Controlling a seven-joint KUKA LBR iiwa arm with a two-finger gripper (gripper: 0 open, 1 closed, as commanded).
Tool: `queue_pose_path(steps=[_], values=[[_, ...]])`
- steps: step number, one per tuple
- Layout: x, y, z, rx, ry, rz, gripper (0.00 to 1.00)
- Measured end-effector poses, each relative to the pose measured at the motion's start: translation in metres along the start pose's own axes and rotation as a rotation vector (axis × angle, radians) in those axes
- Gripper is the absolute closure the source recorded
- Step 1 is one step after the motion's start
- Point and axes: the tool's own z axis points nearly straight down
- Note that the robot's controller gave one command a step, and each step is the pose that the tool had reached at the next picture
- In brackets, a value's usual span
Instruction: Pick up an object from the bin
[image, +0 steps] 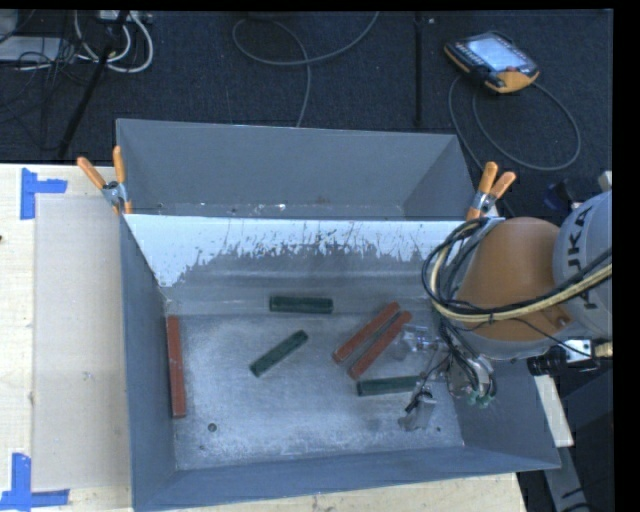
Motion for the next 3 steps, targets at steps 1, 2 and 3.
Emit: queue_pose_path(steps=[1,2,3], values=[[0.005,0.006,0.058,0.000,0.000,-0.057,0.00],[0.001,0.007,0.081,-0.001,-0.003,-0.036,1.00],[0.001,0.006,0.079,-0.002,-0.002,-0.032,1.00]])
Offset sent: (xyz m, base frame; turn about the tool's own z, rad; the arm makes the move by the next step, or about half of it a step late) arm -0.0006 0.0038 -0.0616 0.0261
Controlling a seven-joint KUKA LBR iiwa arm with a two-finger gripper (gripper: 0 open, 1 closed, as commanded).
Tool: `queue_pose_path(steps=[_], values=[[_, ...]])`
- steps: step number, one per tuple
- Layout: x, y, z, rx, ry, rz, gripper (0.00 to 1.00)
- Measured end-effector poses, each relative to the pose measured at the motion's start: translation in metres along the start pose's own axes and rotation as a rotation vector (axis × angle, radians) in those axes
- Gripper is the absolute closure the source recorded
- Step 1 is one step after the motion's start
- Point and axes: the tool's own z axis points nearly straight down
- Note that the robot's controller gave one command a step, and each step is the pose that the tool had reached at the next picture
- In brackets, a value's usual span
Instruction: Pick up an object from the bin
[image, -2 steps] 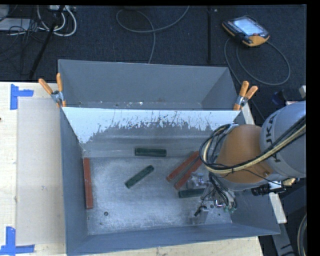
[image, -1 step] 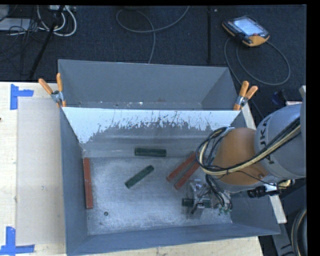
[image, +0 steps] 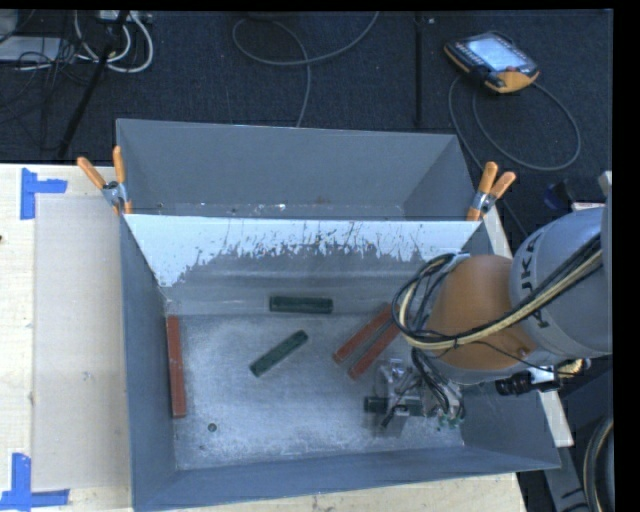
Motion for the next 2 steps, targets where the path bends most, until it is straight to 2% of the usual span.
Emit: queue_pose_path(steps=[2], values=[[0.0013,-0.0001,-0.0149,0.001,0.004,-0.001,1.00]])
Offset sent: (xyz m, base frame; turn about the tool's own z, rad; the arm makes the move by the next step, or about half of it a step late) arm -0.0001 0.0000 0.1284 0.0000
